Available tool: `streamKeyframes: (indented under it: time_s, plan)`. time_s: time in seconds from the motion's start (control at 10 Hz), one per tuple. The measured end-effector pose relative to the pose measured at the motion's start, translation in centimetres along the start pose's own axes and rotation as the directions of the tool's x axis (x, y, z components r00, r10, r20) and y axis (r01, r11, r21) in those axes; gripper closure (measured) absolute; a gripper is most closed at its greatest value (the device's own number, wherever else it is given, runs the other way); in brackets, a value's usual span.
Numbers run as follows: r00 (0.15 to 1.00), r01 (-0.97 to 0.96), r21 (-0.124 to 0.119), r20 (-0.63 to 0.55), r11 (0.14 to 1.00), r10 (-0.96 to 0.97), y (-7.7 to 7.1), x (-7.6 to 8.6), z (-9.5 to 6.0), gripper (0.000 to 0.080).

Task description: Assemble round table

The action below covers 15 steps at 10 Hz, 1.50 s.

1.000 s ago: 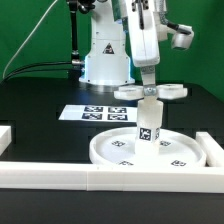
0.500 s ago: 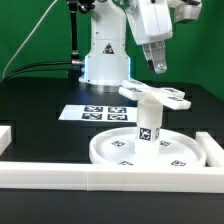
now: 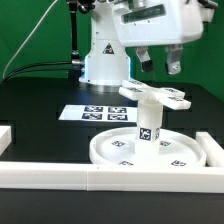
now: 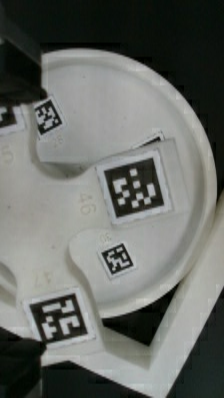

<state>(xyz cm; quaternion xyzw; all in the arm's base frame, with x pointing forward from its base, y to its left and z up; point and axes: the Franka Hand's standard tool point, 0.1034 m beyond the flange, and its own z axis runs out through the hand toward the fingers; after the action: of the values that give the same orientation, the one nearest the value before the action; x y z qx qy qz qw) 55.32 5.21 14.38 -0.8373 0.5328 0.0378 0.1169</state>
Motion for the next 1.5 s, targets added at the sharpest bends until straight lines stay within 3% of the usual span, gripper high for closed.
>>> streamKeyframes:
  time_s: [0.5,0.6,0.9,1.0,1.2,1.3,1.4,1.5]
  plan:
    - [0.930,0.368,-0.004,0.001,0.930,-0.368,0.1,0.1,0.0,0.0150]
    - [0.857,0.516,-0.061,0.048,0.855,-0.513,0.3,0.1,-0.4,0.0150]
    - [0.615,0.788,-0.101,0.081,0.607,-0.785,-0.7,0.5,-0.5,0.0150]
    - [0.529,0.848,-0.109,0.096,0.519,-0.843,-1.1,0.3,-0.7,0.0150]
    - [0.410,0.911,-0.099,0.109,0.401,-0.906,-1.0,0.5,-0.7,0.0150]
    - [0.303,0.952,-0.087,0.119,0.294,-0.945,-1.0,0.6,-0.8,0.0150]
    - [0.249,0.967,-0.091,0.122,0.239,-0.961,-1.0,0.7,-0.8,0.0150]
    - [0.071,0.990,-0.127,0.122,0.056,-0.990,-1.6,0.7,-0.7,0.0150]
